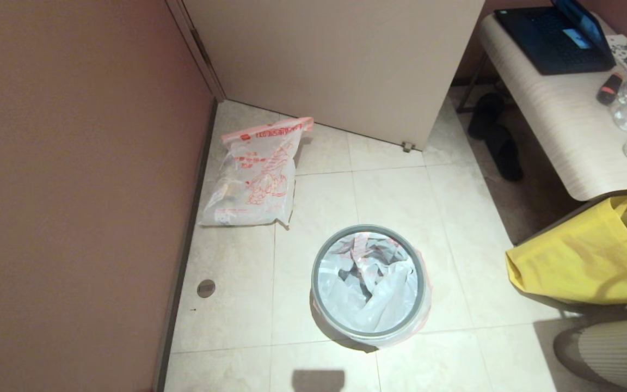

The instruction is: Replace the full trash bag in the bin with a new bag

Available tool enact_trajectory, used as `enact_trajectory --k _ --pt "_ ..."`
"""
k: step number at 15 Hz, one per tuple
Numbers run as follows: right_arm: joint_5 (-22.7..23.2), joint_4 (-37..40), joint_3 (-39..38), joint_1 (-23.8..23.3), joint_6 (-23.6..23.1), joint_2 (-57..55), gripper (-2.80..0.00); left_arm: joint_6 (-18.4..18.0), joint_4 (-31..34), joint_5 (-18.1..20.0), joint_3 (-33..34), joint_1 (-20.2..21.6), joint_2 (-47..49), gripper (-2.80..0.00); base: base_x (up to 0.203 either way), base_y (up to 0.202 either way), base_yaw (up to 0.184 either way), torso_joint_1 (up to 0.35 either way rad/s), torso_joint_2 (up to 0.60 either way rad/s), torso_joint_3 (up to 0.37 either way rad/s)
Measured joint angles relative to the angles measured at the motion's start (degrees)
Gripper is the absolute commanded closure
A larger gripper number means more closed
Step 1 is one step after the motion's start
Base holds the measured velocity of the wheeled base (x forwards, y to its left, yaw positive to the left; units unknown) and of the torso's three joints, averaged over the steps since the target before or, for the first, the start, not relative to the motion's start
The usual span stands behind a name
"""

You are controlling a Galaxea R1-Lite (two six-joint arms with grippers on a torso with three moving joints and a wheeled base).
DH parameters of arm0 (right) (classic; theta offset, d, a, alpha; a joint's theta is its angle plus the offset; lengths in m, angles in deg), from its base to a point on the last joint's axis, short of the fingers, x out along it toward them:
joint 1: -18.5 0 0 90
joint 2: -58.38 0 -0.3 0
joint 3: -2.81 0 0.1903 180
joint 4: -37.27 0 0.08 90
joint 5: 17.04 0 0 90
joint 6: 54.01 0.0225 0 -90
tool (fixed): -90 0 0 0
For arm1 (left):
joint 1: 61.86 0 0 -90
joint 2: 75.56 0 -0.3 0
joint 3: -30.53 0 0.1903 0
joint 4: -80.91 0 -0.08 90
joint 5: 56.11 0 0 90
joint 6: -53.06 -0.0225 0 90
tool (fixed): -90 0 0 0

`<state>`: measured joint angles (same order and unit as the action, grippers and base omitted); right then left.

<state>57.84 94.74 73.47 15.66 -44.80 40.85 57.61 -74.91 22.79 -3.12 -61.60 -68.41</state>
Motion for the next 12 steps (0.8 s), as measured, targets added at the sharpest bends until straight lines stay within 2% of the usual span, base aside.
enact_trajectory --k 1,3,4,6,8,12 --pt "2.12 -0.64 -0.33 -0.33 0.85 0.64 0.00 -0.43 -0.04 1.10 0.98 0.03 -1.75 0.00 0.000 0.000 0.000 0.000 0.00 0.000" --pt "9.35 -3.70 -0.69 -0.49 0.79 1.33 0.00 -2.44 0.06 2.26 2.24 -0.13 -4.71 0.00 0.000 0.000 0.000 0.000 0.00 0.000" --pt "13.53 -5.70 -1.07 -0.40 0.30 1.39 0.00 -3.74 0.06 3.19 2.69 -0.29 -5.64 0.00 0.000 0.000 0.000 0.000 0.00 0.000" --pt "19.00 -6.65 -3.53 -0.22 -1.44 1.38 0.00 -6.24 -0.31 5.51 4.26 -0.31 -6.65 0.00 0.000 0.000 0.000 0.000 0.00 0.000" --pt "20.50 -6.87 -7.72 0.12 -3.56 2.05 0.00 -9.41 -0.81 6.47 6.58 -0.36 -7.08 0.00 0.000 0.000 0.000 0.000 0.00 0.000" --pt "20.36 -12.52 -19.25 2.93 -6.73 5.93 0.00 -9.97 -1.33 9.32 8.62 -0.36 -7.34 0.00 0.000 0.000 0.000 0.000 0.00 0.000"
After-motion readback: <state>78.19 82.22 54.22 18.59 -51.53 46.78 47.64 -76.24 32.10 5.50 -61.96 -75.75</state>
